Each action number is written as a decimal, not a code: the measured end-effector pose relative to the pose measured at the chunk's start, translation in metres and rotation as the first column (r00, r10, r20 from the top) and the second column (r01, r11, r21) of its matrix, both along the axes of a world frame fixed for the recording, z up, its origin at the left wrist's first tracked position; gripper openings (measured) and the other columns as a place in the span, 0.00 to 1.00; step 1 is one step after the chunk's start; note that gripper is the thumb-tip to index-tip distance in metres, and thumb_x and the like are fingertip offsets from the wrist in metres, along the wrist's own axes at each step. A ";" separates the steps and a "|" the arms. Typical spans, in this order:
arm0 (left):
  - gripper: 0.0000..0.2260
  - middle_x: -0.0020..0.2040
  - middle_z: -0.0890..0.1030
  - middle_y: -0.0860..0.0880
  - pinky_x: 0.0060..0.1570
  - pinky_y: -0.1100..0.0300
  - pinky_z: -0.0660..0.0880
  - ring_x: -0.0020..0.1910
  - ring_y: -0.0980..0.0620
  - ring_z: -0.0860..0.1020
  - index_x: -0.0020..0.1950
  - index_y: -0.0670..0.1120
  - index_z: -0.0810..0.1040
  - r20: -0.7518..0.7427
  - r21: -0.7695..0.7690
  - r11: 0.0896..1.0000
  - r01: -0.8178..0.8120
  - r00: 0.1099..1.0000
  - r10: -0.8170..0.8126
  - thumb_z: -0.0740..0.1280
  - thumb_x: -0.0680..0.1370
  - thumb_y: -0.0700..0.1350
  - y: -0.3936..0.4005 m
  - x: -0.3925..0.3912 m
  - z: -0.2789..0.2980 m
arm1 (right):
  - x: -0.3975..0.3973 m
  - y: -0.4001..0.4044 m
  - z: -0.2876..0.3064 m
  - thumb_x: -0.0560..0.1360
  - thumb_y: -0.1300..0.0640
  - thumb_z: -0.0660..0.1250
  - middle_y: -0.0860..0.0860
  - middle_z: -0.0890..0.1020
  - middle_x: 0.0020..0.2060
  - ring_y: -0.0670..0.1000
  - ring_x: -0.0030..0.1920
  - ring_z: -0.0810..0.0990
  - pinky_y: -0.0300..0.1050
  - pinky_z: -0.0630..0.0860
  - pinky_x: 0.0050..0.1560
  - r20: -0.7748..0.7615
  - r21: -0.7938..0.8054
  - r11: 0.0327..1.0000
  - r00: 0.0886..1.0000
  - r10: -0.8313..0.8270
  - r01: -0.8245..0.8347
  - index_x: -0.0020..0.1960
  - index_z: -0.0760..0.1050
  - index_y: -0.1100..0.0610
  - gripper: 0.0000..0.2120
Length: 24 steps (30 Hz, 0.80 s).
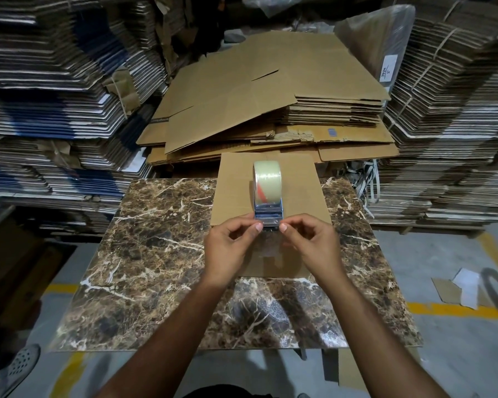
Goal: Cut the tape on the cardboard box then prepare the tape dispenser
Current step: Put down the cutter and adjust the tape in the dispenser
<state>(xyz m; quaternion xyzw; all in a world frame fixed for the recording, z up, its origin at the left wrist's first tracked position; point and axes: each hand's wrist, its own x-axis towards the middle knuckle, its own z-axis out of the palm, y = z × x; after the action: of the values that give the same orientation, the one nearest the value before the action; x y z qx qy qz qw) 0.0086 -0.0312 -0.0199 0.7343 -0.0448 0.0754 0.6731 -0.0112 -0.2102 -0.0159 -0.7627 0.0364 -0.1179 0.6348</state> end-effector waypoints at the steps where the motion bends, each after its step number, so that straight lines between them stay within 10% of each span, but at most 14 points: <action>1: 0.05 0.46 0.87 0.53 0.49 0.69 0.78 0.48 0.60 0.85 0.49 0.46 0.87 -0.010 0.002 1.000 -0.013 1.000 0.013 0.75 0.74 0.40 -0.001 -0.001 -0.001 | -0.001 0.000 0.001 0.74 0.58 0.74 0.54 0.87 0.40 0.54 0.44 0.86 0.52 0.85 0.40 -0.027 0.041 0.999 1.000 0.000 0.002 0.46 0.85 0.53 0.03; 7: 0.02 0.34 0.85 0.52 0.35 0.63 0.77 0.31 0.56 0.80 0.45 0.47 0.87 -0.195 -0.090 0.993 -0.072 0.979 0.054 0.75 0.75 0.42 -0.008 -0.003 -0.005 | 0.001 0.007 0.003 0.74 0.60 0.74 0.63 0.86 0.40 0.52 0.37 0.84 0.42 0.80 0.31 -0.142 0.211 0.977 0.990 0.001 0.029 0.44 0.84 0.60 0.02; 24: 0.04 0.44 0.85 0.38 0.36 0.67 0.81 0.39 0.50 0.85 0.48 0.36 0.84 -0.437 -0.492 0.850 -0.187 0.898 -0.055 0.73 0.75 0.33 -0.021 -0.006 0.000 | -0.001 0.017 0.005 0.71 0.66 0.76 0.63 0.85 0.39 0.55 0.37 0.86 0.41 0.83 0.34 -0.320 0.526 0.834 0.947 0.012 0.167 0.49 0.80 0.71 0.11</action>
<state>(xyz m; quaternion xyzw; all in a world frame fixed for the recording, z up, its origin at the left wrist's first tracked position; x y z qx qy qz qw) 0.0025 -0.0517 -0.0201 0.5228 0.1547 -0.0576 0.8363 -0.0119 -0.1934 -0.0112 -0.5563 0.1989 -0.0073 0.8068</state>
